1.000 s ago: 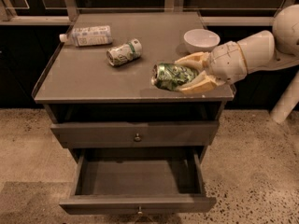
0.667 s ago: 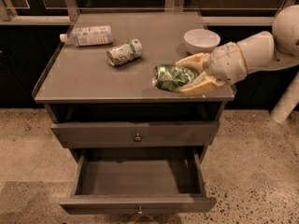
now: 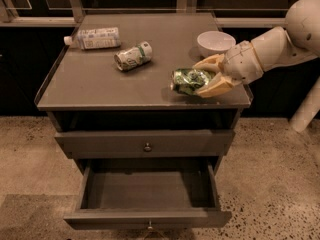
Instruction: Pick green can from middle drawer and place on counter
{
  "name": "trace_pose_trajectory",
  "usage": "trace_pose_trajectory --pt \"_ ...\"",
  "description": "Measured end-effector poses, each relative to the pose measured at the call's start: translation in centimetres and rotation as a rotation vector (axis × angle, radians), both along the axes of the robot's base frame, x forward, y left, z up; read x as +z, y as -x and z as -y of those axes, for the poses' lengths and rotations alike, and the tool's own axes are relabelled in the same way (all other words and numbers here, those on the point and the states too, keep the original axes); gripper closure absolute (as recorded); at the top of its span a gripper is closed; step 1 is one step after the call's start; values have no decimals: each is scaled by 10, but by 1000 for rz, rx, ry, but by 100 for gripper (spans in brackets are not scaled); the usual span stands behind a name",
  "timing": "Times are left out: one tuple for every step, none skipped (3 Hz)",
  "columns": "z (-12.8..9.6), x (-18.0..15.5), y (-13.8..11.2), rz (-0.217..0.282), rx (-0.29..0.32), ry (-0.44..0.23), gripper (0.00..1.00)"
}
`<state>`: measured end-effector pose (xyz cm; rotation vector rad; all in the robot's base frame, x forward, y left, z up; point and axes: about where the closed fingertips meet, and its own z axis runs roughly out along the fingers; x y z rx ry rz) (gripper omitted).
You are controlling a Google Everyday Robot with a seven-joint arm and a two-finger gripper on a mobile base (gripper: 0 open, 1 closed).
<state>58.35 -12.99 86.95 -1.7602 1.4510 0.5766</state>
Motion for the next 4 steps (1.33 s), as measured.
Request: trace_pose_trajectory --pt "11 -11 -17 -23 -37 42 100" --pt "18 -22 -29 -49 -70 82 82" --pt "18 -23 -29 -50 -71 83 57" --pt "18 -23 -29 -50 -71 83 34"
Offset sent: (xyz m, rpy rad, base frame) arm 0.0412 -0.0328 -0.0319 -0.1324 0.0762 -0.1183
